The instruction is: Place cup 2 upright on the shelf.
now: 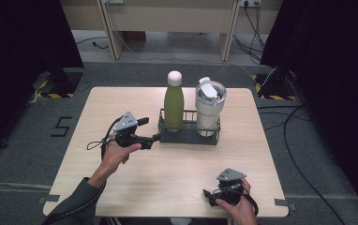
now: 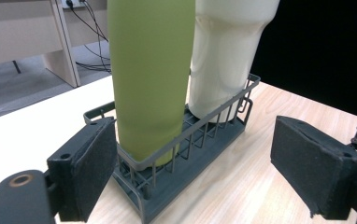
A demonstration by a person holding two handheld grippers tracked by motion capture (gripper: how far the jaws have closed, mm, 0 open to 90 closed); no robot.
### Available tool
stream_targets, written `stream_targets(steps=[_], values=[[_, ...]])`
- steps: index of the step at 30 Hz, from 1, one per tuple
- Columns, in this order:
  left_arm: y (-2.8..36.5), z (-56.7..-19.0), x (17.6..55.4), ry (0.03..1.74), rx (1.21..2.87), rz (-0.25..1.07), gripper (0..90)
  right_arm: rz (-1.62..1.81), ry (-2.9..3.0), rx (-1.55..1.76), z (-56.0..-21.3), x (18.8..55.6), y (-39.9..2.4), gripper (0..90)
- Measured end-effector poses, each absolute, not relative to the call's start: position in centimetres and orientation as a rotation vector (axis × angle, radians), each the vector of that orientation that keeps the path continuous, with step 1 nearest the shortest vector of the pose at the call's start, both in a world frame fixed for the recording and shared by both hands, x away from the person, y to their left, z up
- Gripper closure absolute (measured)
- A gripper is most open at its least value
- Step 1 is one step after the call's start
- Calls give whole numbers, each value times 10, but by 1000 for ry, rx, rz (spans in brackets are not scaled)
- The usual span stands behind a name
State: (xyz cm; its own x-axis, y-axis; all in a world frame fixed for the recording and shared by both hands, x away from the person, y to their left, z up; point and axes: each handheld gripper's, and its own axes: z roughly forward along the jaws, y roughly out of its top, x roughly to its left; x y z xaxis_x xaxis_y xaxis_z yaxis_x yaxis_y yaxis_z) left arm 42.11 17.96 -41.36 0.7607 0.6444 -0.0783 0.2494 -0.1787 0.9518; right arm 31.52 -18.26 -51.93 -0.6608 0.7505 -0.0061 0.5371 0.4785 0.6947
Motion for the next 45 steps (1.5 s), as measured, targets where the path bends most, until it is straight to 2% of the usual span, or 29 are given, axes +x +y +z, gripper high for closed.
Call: stream_targets(steps=[45], values=[[204, -430, 389, 719, 1774, 397, 146, 974, 2420, 1092, -519, 315, -182, 4]])
